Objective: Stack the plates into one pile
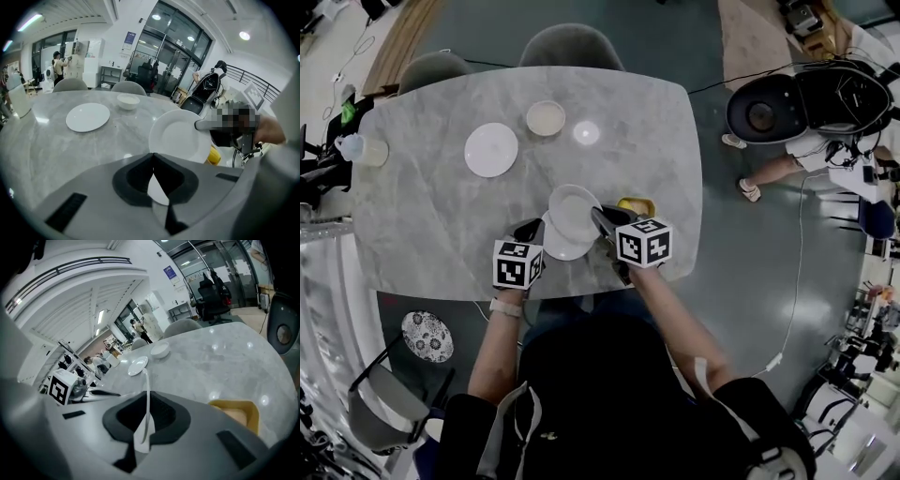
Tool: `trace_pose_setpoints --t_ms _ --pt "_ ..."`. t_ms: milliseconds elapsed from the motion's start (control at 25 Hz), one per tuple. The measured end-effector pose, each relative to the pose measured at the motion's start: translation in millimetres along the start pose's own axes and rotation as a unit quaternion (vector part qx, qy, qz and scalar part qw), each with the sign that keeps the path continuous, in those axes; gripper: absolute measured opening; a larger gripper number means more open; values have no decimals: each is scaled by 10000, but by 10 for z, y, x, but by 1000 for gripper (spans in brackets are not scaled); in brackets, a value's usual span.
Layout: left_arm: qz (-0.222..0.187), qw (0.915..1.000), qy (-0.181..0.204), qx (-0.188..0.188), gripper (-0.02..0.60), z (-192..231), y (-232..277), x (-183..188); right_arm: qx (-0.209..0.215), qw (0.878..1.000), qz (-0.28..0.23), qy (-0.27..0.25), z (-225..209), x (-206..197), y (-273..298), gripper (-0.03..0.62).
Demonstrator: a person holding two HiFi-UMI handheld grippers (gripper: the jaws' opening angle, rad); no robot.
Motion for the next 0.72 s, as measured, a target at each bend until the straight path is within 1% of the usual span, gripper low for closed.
trace_pose_setpoints --t_ms 200,360,600,720 --pt "132 9997 200 12 9 86 -84 -173 38 9995 64 314 123 -205 70 28" --pt "231 9994 238 -82 9 122 -140 -286 75 9982 126 581 181 -355 122 28" --pt "330 9989 262 -224 9 60 -167 -420 -26 9967 193 790 161 -561 160 29" --pt "362 9986 275 -279 9 7 -168 -479 -61 9964 307 787 141 -631 181 29"
Point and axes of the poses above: the fingertips, and each gripper's own axes: y forward along the fingers, z to its left, x out of its top, the point moved 6 cm from there along -y, backward along the fingers, and after that the axes turned 2 degrees about z, right-handed, at the moved point
